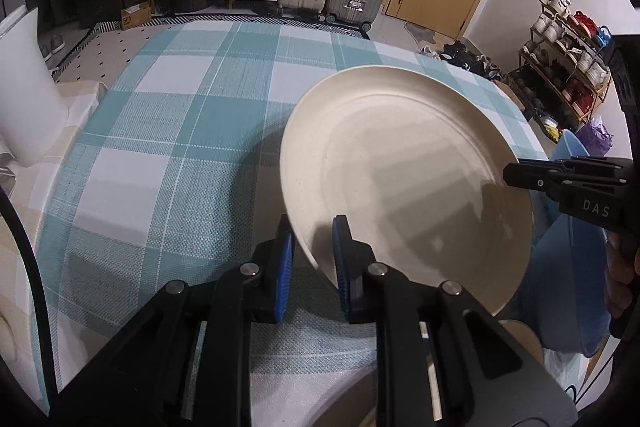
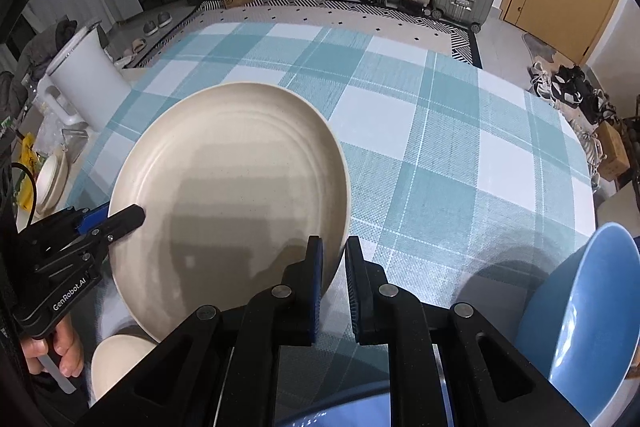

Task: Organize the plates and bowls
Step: 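Close the right gripper on the cream plate rim and lift it, then carry the cream plate with the right gripper over the stacked cream plates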

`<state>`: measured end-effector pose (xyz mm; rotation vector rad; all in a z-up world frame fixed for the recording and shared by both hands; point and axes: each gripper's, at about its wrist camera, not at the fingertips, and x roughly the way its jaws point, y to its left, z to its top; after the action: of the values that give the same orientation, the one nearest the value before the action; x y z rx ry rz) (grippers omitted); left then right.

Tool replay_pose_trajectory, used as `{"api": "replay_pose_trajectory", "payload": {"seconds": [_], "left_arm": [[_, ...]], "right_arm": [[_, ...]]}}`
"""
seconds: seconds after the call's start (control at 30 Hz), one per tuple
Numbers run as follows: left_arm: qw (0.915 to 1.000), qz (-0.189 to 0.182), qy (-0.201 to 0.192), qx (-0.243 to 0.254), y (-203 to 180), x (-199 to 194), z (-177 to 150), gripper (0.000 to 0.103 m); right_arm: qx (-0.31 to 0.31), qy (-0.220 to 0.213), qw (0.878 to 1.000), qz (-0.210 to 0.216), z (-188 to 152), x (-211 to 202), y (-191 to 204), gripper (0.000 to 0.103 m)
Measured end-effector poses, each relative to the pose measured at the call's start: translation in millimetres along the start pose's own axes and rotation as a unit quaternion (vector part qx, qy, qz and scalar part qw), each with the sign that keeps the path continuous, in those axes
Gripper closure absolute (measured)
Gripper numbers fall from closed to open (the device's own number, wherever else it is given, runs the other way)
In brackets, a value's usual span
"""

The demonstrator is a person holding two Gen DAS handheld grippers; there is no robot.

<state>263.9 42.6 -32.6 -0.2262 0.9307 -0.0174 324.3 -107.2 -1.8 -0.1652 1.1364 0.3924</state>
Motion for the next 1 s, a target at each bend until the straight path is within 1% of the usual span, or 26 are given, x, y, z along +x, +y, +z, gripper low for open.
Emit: {"api": "replay_pose_trajectory", "payload": {"seconds": [0.17, 0.37, 0.5, 0.83, 1.0], "left_arm": [[1.0, -0.003, -0.009, 0.001, -5.9, -17.6, -1.3, 0.087], [0.9998, 0.002, -0.021, 0.005, -12.2, -42.9, -5.2, 0.087], [0.9993, 0.001, -0.036, 0.003, -14.0, -66.5, -8.9, 0.087], [0.9986, 0.007, -0.051, 0.011, -23.6, -119.2, -28.2, 0.087], [0.9982, 0.012, -0.058, 0.014, -29.3, -144.9, -42.2, 0.087]], "right_arm": [[0.006, -0.019, 1.0, 0.006, -5.0, -17.7, -0.3, 0.091], [0.002, -0.033, 0.999, 0.007, -11.4, -39.0, 5.0, 0.091], [-0.002, -0.05, 0.999, 0.008, -15.5, -60.1, 12.2, 0.091], [-0.007, -0.076, 0.997, 0.01, -34.1, -96.2, 28.2, 0.091], [-0.004, -0.087, 0.996, 0.019, -47.2, -111.4, 33.4, 0.091]]}}
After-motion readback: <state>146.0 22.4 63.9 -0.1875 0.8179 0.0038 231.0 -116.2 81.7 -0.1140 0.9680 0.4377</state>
